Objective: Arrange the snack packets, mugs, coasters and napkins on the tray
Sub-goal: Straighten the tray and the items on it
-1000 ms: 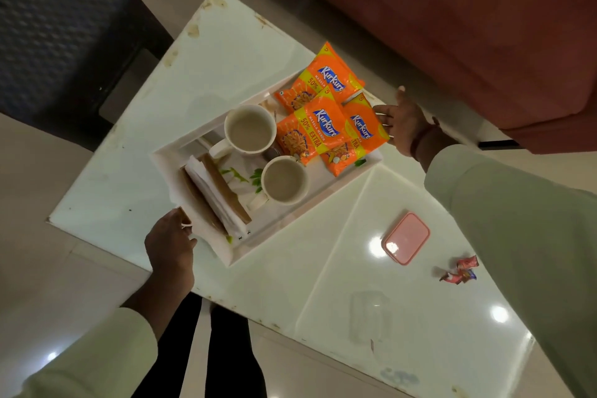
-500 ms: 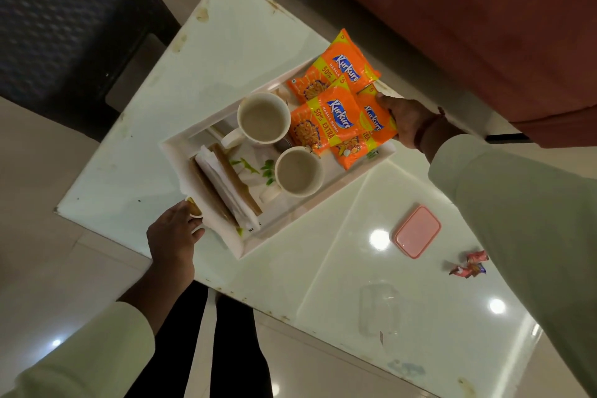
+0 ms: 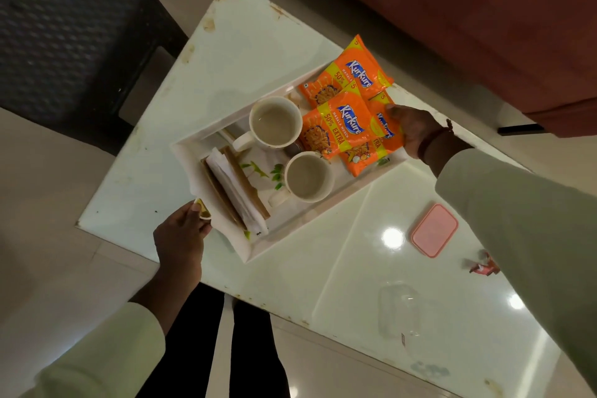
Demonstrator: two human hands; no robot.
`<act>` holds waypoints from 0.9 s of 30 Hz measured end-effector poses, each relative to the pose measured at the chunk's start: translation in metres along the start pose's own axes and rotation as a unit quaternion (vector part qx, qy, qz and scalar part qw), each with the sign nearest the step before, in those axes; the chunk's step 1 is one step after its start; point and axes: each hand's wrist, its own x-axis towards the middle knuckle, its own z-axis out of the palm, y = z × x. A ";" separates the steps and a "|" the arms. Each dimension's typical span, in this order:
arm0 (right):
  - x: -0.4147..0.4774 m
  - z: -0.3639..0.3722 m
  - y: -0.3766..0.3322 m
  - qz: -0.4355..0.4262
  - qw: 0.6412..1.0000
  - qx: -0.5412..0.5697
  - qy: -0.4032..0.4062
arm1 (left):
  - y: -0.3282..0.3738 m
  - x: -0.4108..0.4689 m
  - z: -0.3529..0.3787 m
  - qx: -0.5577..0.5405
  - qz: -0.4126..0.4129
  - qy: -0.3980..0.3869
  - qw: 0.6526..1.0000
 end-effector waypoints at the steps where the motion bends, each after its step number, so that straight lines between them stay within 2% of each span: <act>1: -0.001 -0.001 0.004 -0.005 1.000 0.002 0.005 | 0.005 0.002 0.000 0.002 0.008 -0.007 1.000; 8: -0.014 -0.008 0.041 -0.004 0.998 0.057 0.004 | 0.039 0.029 0.001 0.085 0.066 -0.037 0.993; 12: -0.029 -0.010 0.060 0.001 0.992 0.127 0.008 | 0.061 0.053 0.004 0.134 0.109 -0.070 0.982; 19: -0.060 -0.007 0.085 0.012 0.975 0.216 0.045 | 0.105 0.083 0.029 0.161 0.111 -0.130 0.972; 27: -0.086 -0.003 0.116 0.018 0.955 0.288 0.065 | 0.130 0.093 0.064 0.216 0.151 -0.192 0.945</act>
